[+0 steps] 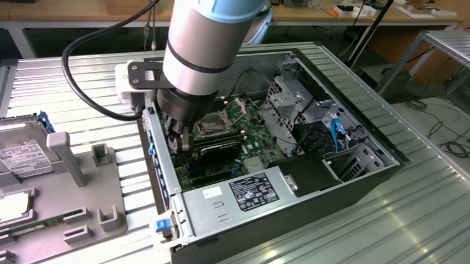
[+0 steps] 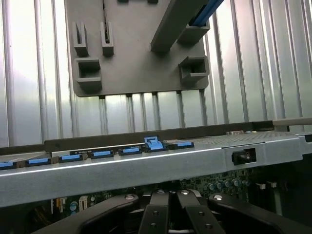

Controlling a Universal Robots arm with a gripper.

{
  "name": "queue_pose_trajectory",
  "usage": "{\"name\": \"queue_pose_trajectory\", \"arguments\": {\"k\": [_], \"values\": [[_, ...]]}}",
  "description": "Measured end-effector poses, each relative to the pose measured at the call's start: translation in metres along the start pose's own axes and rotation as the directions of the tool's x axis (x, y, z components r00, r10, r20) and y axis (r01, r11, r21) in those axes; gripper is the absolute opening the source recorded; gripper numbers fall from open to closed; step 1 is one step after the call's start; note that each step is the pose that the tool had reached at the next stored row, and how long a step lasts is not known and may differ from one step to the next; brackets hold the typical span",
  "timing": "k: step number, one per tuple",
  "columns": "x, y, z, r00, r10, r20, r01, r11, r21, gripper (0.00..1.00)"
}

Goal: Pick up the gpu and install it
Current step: 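Press down on the gpu until it lock into place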

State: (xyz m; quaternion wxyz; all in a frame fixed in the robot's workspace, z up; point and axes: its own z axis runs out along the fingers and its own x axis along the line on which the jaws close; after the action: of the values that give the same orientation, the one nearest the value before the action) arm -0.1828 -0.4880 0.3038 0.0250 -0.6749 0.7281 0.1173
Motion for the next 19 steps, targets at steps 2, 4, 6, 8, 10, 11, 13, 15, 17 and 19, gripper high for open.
{"name": "queue_pose_trajectory", "arguments": {"k": [2, 4, 6, 8, 10, 11, 13, 15, 17, 19], "values": [[0.0002, 0.0004, 0.0003, 1.0000, 0.000, 0.0007, 0.000, 1.0000, 0.0009, 0.11], [0.0002, 0.0006, 0.0000, 1.0000, -0.001, 0.0023, 0.001, 1.0000, 0.0007, 0.11], [-0.0003, 0.0009, -0.0025, 1.0000, -0.001, 0.0049, 0.001, 1.0000, 0.0006, 0.11], [-0.0010, 0.0014, -0.0060, 1.0000, -0.001, 0.0063, 0.001, 1.0000, -0.0004, 0.11], [-0.0012, 0.0015, -0.0070, 0.9999, -0.001, 0.0102, 0.001, 1.0000, -0.0008, 0.11], [-0.0009, 0.0015, -0.0071, 0.9999, -0.002, 0.0115, 0.002, 1.0000, -0.0009, 0.11], [0.0005, 0.0014, -0.0075, 0.9999, -0.002, 0.0127, 0.002, 1.0000, -0.0012, 0.11], [0.0035, 0.0025, -0.0079, 0.9999, -0.002, 0.0128, 0.002, 1.0000, -0.0011, 0.11], [0.0042, 0.0030, -0.0073, 0.9998, -0.004, 0.0174, 0.003, 1.0000, 0.0038, 0.11], [0.0052, 0.0031, -0.0059, 0.9998, -0.004, 0.0189, 0.004, 1.0000, 0.0079, 0.11]]}}
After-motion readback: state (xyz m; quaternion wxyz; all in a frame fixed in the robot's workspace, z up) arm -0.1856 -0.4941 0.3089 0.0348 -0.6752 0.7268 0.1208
